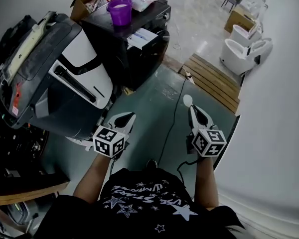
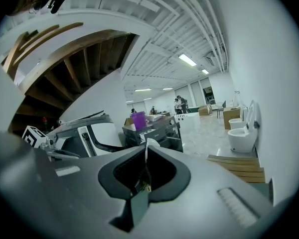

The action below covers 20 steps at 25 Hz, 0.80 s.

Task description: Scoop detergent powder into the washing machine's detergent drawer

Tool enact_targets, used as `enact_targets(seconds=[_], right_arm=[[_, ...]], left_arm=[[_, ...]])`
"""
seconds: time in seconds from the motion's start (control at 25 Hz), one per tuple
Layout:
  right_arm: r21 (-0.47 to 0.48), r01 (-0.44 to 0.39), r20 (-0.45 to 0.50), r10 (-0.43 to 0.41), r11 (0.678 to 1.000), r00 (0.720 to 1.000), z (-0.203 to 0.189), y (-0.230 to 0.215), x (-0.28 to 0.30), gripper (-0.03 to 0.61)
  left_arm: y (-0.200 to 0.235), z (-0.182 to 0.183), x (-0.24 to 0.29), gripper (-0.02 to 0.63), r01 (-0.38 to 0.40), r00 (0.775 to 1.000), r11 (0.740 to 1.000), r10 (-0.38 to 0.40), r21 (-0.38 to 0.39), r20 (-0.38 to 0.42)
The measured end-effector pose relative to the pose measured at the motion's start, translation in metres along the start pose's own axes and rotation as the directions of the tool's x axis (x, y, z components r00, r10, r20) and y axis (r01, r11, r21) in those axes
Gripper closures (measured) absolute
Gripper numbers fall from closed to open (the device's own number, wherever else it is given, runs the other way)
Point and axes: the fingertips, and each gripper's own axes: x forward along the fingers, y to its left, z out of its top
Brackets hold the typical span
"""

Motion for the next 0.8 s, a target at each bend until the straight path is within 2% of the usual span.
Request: enact_targets(seconds=[0.28,0.52,0.8], right_arm=[[-0.008,-0.074,-0.021,0.074,0.997,0.997,0.018,-0.021,0.058,0.541],[0.021,-0.113,-0.019,0.113,0.993,0.993,0.031,-0.025,0.107,0.541],[-0.005,-0.083,-0.041,0.083,0.997,0.996,0.055,-0.052,0.178,0.541]], left_arm=[[0.023,0.010,0.033,0.614,-0.064,0.998,0.997,0.064,-0.038,-0.004],[0.065,0.019,0.058,0.614,-0.113,0.994,0.991,0.112,-0.068,-0.018],[0.123,0.056,0.125,0.614,-0.085,0.996,0.993,0.086,-0.076,0.012]])
